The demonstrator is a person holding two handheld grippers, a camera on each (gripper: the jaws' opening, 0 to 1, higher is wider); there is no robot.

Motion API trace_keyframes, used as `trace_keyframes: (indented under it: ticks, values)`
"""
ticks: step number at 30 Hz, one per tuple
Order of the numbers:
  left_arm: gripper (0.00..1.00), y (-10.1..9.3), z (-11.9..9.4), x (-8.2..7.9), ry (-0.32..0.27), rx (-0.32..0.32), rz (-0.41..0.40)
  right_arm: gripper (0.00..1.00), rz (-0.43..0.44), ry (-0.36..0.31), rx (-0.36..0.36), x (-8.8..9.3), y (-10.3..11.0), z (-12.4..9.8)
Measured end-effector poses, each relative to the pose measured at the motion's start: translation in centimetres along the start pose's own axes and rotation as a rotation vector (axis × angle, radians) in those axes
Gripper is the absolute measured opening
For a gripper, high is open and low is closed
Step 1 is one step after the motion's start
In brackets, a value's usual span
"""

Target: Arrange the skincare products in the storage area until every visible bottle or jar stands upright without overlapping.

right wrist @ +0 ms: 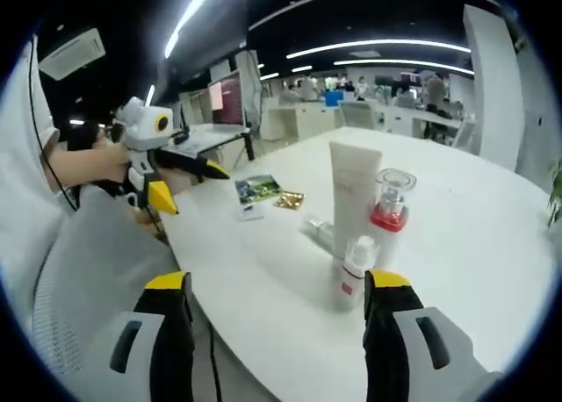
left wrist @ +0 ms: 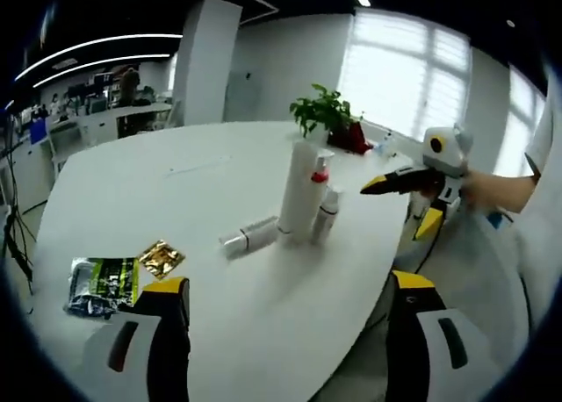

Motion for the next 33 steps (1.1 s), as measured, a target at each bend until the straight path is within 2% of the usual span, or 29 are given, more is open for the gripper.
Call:
trace_keyframes:
  ticks: [4,10,14,18,33]
  values:
    - [0.89,-0.3,-0.8,0.8,-0.006,-0.010,-0.039,0.80,-0.008,0.003,0.000,0.0,0.2,0.1]
    - [0.89,-1.0,-2.1,2.4,0.000,-0.031,-0.057,0.82,-0.001,-0.006,0.014,-0.2,0.2,-0.2]
    - [0.89,-0.9,-2.0,3.6,0.031,-0.039,-0.059,0.82,0.000,-0.005,0.025,0.0,0.2,-0.3]
    - [0.88,-1.2,-2.1,3.7,0.027,-0.030,-0.073,0.82,-0.040,0.059,0.059,1.0,0.0,0.1]
    - [0.88,-1.9,-1.1,4.2,0.084,-0.023,-0.031,0.82,-0.061,0.082,0.052,1.2,0.5,0.4]
Point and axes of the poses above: the point that each gripper's makers call its tool centre point, and the gripper's own axes: z roughly forward along the fingers, y roughly to its left, x roughly out of its underside, the point moved 2 cm from there along -z, roughly backward along the fingers, and after that the axes turned 14 degrees about y, right-handed, at the moved point
